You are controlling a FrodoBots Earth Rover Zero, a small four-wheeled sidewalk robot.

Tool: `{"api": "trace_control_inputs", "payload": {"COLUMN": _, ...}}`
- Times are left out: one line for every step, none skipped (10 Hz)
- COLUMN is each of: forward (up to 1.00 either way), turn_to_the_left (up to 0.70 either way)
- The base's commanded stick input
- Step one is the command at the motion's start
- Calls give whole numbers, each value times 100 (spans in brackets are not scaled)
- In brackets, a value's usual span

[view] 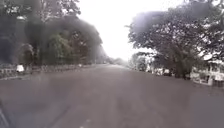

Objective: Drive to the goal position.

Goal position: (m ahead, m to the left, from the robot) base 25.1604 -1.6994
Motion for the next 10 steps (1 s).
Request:
{"api": "trace_control_inputs", "payload": {"forward": 100, "turn_to_the_left": 0}}
{"api": "trace_control_inputs", "payload": {"forward": 100, "turn_to_the_left": 0}}
{"api": "trace_control_inputs", "payload": {"forward": 100, "turn_to_the_left": 0}}
{"api": "trace_control_inputs", "payload": {"forward": 100, "turn_to_the_left": 0}}
{"api": "trace_control_inputs", "payload": {"forward": 100, "turn_to_the_left": 0}}
{"api": "trace_control_inputs", "payload": {"forward": 100, "turn_to_the_left": 0}}
{"api": "trace_control_inputs", "payload": {"forward": 100, "turn_to_the_left": 0}}
{"api": "trace_control_inputs", "payload": {"forward": 100, "turn_to_the_left": 0}}
{"api": "trace_control_inputs", "payload": {"forward": 100, "turn_to_the_left": 0}}
{"api": "trace_control_inputs", "payload": {"forward": 100, "turn_to_the_left": 0}}
